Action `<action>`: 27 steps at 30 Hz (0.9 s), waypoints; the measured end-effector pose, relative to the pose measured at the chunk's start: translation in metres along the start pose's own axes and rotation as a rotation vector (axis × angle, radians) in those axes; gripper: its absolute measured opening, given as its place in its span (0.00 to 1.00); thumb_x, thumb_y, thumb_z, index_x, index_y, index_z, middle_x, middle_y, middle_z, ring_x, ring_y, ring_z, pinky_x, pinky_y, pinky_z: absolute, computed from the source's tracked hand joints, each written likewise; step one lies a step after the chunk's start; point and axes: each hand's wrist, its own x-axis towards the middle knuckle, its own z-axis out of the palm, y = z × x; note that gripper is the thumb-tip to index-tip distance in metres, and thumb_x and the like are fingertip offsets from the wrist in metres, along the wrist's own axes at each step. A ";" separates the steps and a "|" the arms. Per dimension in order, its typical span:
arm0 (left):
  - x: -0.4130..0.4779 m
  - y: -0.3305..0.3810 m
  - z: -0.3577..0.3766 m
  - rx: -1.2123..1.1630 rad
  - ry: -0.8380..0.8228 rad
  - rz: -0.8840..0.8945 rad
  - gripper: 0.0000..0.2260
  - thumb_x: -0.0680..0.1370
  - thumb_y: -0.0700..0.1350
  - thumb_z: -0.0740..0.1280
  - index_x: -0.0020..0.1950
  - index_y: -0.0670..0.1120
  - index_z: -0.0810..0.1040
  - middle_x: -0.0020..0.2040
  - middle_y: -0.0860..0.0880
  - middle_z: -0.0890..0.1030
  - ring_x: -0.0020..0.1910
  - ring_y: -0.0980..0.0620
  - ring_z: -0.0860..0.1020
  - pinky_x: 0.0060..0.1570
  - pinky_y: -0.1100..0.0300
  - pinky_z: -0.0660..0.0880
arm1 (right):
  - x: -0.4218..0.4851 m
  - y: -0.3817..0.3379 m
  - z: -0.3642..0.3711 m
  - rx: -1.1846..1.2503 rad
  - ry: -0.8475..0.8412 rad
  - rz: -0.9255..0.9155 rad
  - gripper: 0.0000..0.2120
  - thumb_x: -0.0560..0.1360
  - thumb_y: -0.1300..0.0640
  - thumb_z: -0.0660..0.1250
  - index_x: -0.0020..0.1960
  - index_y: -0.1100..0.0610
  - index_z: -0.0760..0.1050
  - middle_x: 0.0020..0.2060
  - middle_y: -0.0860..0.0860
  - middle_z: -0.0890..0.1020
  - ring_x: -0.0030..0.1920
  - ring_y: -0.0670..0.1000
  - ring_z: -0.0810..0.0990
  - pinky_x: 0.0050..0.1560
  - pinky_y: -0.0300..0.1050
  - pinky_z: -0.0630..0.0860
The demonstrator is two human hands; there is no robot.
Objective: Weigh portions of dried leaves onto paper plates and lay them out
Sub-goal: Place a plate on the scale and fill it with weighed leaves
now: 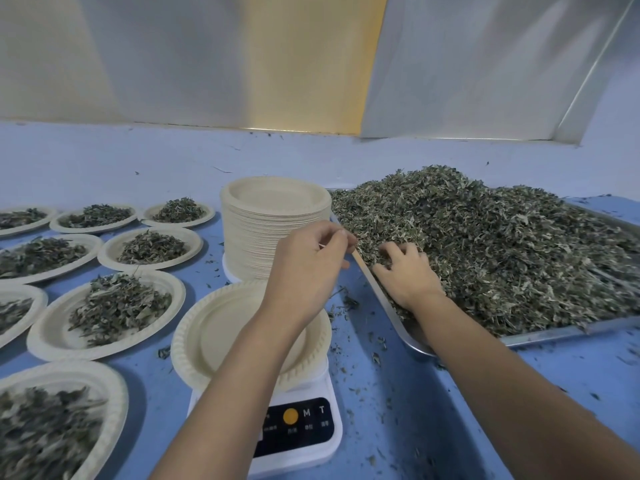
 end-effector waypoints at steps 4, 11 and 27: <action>0.000 -0.001 0.000 0.008 -0.004 0.001 0.12 0.78 0.43 0.61 0.39 0.53 0.79 0.39 0.57 0.82 0.32 0.64 0.79 0.34 0.74 0.72 | -0.001 0.000 0.002 -0.256 -0.079 0.079 0.25 0.78 0.36 0.53 0.70 0.47 0.63 0.70 0.57 0.62 0.70 0.62 0.60 0.62 0.61 0.67; 0.000 -0.004 0.000 0.042 -0.009 -0.002 0.12 0.78 0.42 0.61 0.39 0.53 0.80 0.40 0.56 0.82 0.32 0.63 0.79 0.36 0.72 0.72 | -0.002 -0.004 0.002 -0.216 -0.027 0.009 0.15 0.81 0.52 0.57 0.65 0.55 0.67 0.62 0.60 0.68 0.64 0.61 0.66 0.55 0.55 0.71; -0.004 -0.011 0.008 0.083 0.004 -0.032 0.13 0.78 0.42 0.61 0.37 0.55 0.79 0.40 0.58 0.82 0.43 0.61 0.79 0.43 0.65 0.74 | 0.005 0.010 -0.025 1.096 0.169 0.438 0.14 0.83 0.59 0.53 0.64 0.57 0.72 0.35 0.56 0.71 0.31 0.49 0.64 0.31 0.42 0.59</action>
